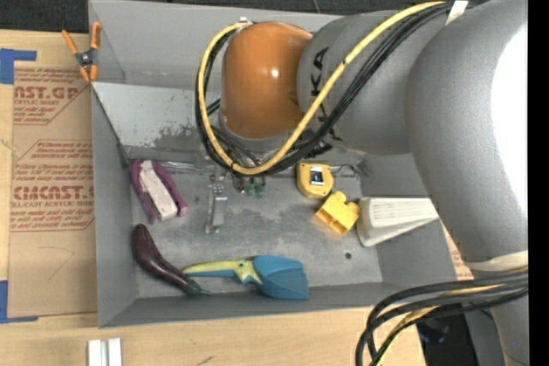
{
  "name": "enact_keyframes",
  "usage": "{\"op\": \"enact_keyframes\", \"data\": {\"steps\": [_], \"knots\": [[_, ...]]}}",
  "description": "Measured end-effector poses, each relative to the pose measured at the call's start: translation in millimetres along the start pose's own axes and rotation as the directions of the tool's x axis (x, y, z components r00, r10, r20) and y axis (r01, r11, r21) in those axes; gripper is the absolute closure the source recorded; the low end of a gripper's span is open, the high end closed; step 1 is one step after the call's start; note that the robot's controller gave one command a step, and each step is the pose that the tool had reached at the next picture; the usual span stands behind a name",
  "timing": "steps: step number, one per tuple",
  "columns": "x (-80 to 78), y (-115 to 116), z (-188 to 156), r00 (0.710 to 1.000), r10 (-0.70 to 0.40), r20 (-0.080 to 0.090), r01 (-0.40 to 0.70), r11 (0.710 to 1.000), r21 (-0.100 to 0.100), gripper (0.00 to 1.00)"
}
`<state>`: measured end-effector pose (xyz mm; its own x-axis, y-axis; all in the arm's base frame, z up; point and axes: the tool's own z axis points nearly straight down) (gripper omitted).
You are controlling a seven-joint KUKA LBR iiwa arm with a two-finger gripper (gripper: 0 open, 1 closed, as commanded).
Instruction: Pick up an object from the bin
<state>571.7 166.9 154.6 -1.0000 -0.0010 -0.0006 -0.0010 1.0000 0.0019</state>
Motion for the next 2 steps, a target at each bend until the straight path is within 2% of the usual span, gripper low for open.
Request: {"op": "enact_keyframes", "data": {"steps": [1,2], "knots": [[52.8,16,38,1.000,0.021,0.000,-0.021,1.000,0.000,0.00],[42.5,63,84,0.979,0.203,0.003,-0.203,0.979,-0.001,1.00]]}}
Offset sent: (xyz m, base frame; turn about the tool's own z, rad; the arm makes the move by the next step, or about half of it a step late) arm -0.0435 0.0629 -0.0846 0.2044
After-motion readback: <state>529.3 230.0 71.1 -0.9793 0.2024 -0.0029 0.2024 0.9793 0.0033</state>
